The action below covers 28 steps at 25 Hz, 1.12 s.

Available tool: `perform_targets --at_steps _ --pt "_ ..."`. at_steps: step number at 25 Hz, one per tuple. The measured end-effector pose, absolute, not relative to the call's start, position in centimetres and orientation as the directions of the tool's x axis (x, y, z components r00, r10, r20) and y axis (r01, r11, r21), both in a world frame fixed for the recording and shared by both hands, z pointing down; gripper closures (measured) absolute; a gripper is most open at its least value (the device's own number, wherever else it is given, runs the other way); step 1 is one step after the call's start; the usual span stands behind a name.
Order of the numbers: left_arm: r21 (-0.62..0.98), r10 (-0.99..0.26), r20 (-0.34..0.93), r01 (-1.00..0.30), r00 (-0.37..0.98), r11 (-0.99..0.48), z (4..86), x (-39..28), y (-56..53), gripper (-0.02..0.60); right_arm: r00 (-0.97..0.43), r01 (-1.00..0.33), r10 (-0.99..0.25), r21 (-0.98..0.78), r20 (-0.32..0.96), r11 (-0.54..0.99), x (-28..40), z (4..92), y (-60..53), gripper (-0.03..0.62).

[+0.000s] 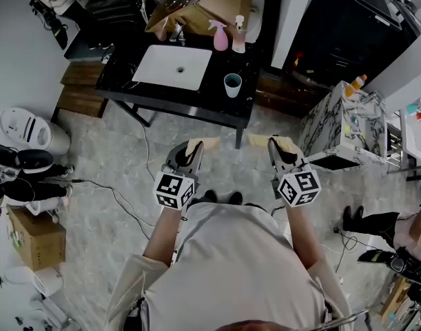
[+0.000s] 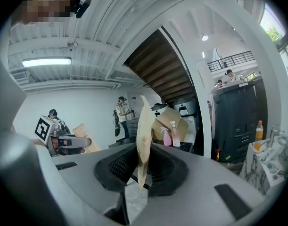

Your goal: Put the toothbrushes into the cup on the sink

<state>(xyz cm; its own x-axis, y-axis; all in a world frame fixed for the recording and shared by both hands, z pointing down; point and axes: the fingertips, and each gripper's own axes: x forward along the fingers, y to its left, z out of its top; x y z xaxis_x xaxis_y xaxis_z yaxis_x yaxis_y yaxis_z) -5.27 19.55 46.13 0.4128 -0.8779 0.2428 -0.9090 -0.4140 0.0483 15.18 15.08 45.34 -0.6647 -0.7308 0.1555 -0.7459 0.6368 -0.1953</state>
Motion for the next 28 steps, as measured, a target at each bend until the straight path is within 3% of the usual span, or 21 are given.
perform_targets --at_steps 12,28 --pt "0.063 -0.889 0.268 -0.927 0.372 -0.369 47.2 -4.2 18.8 0.548 -0.68 -0.731 -0.712 -0.233 0.172 0.642 16.9 47.1 13.1 0.52" --pt "0.078 -0.87 0.271 -0.91 0.412 -0.407 48.0 -7.2 9.5 0.548 -0.656 -0.753 -0.731 -0.238 0.188 0.614 13.4 47.7 5.1 0.52"
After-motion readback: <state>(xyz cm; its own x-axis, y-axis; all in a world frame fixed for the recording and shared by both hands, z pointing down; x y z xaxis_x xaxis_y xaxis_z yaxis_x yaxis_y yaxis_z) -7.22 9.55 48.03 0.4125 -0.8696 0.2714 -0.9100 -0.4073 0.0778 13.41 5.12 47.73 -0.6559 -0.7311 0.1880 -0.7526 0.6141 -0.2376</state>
